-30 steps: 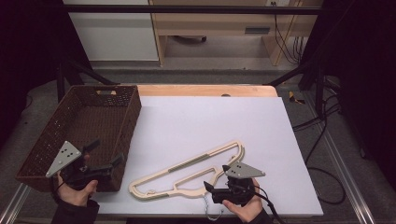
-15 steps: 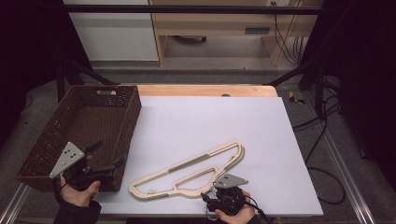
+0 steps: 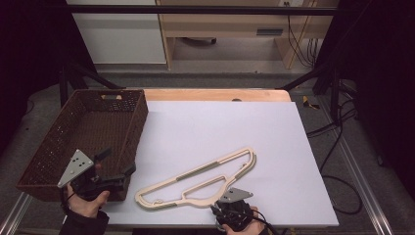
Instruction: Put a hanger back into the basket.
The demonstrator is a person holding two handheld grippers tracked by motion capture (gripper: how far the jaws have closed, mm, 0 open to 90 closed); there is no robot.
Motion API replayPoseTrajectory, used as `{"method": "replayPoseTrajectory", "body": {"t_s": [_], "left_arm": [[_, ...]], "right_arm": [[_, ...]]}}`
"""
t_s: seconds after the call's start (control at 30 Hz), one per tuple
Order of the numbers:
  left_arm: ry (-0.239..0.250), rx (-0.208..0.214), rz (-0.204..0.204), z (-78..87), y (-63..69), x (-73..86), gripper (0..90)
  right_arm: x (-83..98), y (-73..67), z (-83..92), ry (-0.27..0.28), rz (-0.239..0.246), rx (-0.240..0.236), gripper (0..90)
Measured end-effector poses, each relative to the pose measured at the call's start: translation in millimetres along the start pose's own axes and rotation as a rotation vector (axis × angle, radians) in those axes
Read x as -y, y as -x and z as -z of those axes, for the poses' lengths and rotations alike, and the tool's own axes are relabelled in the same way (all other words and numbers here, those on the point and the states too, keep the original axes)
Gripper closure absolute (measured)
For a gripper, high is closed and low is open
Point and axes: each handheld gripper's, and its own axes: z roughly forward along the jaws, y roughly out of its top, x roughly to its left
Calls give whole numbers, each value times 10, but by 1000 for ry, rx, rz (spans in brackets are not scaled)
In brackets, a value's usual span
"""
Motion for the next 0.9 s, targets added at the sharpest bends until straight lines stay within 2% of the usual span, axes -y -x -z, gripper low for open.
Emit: {"method": "replayPoseTrajectory", "body": {"t_s": [0.17, 0.33, 0.37, 0.5, 0.67, 0.77, 0.8, 0.9], "left_arm": [[-14, 15, -1, -55, 53, 26, 27], [-37, 41, -19, -114, 134, 55, 30], [-42, 46, -24, -126, 154, 59, 31], [-55, 71, -39, -175, 243, 77, 33], [-82, 109, -56, -246, 374, 109, 36], [-104, 137, -69, -298, 463, 141, 38], [-112, 147, -75, -317, 494, 154, 39], [-141, 173, -94, -381, 586, 200, 42]], "right_arm": [[4, -1, -4, -10, -16, -22, 824], [3, -10, -8, -8, -38, -23, 830], [1, -20, -11, -9, -48, -11, 833], [0, -11, -12, -8, -41, -9, 838], [-7, -10, 3, -4, -79, -16, 852], [-17, -2, 8, -1, -84, -14, 860], [-22, -12, 14, -6, -102, -11, 862], [-24, -3, 16, 1, -100, -5, 866]]}}
